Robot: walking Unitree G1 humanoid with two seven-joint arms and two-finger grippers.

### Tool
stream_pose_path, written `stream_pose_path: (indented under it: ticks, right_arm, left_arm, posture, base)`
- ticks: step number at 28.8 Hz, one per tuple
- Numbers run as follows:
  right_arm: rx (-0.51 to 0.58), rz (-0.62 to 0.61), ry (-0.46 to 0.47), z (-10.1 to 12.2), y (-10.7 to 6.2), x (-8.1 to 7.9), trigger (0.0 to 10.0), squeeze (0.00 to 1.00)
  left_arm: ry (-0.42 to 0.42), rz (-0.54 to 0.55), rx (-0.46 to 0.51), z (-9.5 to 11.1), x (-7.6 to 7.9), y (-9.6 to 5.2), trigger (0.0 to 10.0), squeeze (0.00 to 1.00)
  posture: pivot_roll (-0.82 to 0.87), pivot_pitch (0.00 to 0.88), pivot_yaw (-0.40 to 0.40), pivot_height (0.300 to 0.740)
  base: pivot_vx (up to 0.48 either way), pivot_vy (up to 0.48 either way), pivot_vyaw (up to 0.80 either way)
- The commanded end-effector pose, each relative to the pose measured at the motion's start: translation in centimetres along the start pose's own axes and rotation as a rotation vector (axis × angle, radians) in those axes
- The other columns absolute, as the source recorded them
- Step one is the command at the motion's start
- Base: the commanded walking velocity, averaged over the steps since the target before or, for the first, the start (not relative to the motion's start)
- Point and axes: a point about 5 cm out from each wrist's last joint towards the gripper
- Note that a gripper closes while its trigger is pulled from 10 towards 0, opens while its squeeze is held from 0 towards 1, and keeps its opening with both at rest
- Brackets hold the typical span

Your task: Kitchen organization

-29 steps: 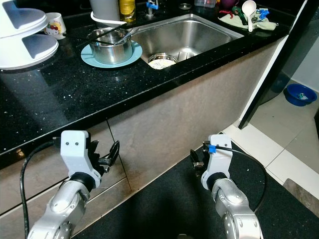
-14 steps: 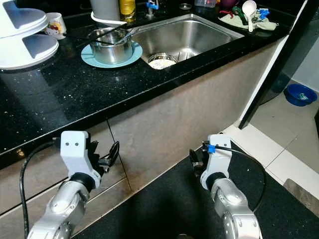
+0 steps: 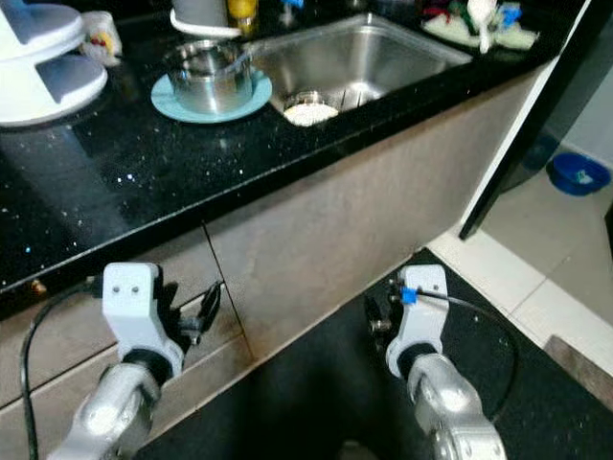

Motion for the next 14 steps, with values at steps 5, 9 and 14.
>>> stream_pose_path:
  ticks: [5,9,14]
  right_arm:
    - [-0.002,-0.004,0.024,0.1,-0.61,-0.56,10.0,0.0]
    - [-0.005,-0.006,0.019,0.11,-0.66,-0.37,10.0,0.0]
    - [-0.008,-0.015,0.008,0.12,-0.48,-0.13,10.0,0.0]
  left_arm:
    - [0.008,0.004,-0.021,0.14,-0.48,-0.64,10.0,0.0]
    - [0.007,0.0,-0.025,0.17,-0.28,-0.49,10.0,0.0]
    - [0.004,-0.003,-0.026,0.08,-0.09,-0.09,10.0,0.0]
  posture:
    - [0.02,0.193,0.006,0.74]
    - [0.01,0.19,0.0,0.74]
    - [0.0,0.16,0.001,0.74]
  base:
    - [0.0,0.0,0.0]
    - [0.0,0.0,0.0]
    - [0.0,0.0,0.0]
Point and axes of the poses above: a point about 5 cm out from each wrist's last joint towards the gripper, its own y axis pointing out of the wrist towards the gripper, its own z axis along the axis of the wrist's last joint, x = y × z, and after that the axes turned 6 degrees about -y, right-handed
